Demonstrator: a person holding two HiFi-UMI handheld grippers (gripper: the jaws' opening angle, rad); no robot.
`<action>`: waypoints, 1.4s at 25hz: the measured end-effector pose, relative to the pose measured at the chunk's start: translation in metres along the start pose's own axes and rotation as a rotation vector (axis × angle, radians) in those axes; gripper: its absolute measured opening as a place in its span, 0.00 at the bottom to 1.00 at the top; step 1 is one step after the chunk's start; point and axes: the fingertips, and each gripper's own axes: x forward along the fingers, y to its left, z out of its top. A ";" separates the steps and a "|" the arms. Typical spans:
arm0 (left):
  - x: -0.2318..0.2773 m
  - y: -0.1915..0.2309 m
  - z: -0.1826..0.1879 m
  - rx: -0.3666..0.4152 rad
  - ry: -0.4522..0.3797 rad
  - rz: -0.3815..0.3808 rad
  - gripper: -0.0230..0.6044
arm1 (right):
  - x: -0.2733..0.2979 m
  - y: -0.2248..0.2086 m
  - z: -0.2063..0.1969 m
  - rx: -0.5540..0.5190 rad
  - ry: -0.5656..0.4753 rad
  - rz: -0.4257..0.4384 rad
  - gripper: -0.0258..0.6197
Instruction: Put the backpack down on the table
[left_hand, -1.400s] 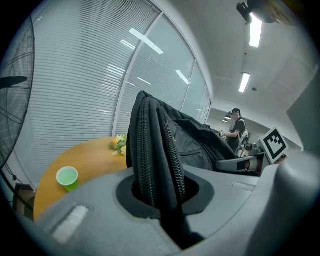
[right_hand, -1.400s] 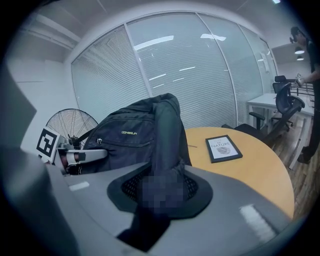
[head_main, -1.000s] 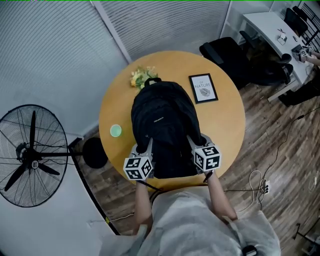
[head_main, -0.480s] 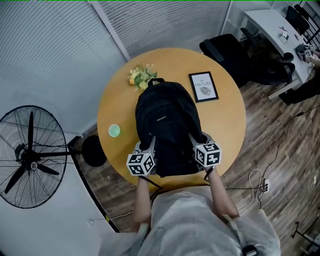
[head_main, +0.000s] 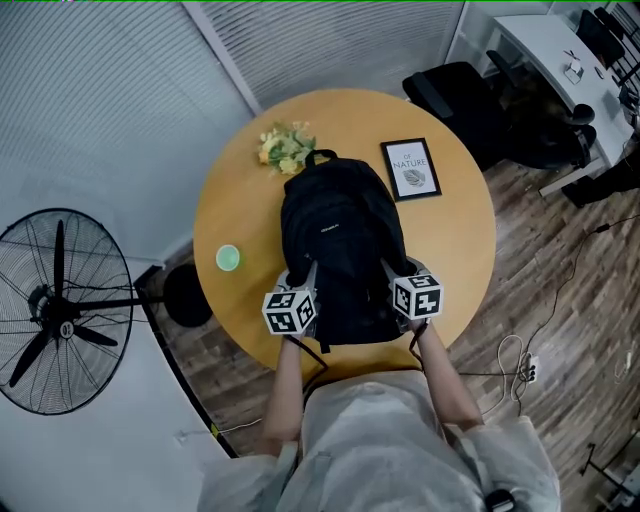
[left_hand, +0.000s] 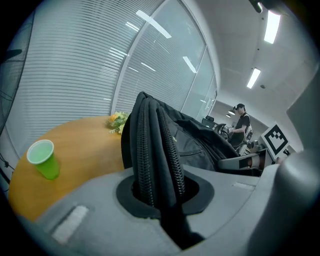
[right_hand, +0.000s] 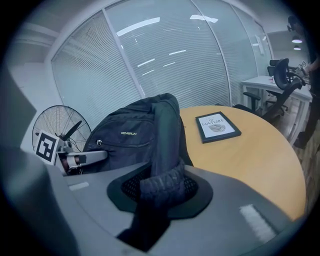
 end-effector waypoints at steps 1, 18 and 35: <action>0.004 0.000 0.000 0.002 0.007 0.002 0.11 | 0.002 -0.003 -0.001 0.008 0.003 -0.008 0.18; 0.044 0.021 -0.025 -0.009 0.105 0.039 0.11 | 0.037 -0.027 -0.023 0.026 0.085 -0.034 0.18; 0.068 0.047 -0.049 -0.028 0.180 0.096 0.20 | 0.064 -0.054 -0.036 -0.134 0.234 -0.096 0.23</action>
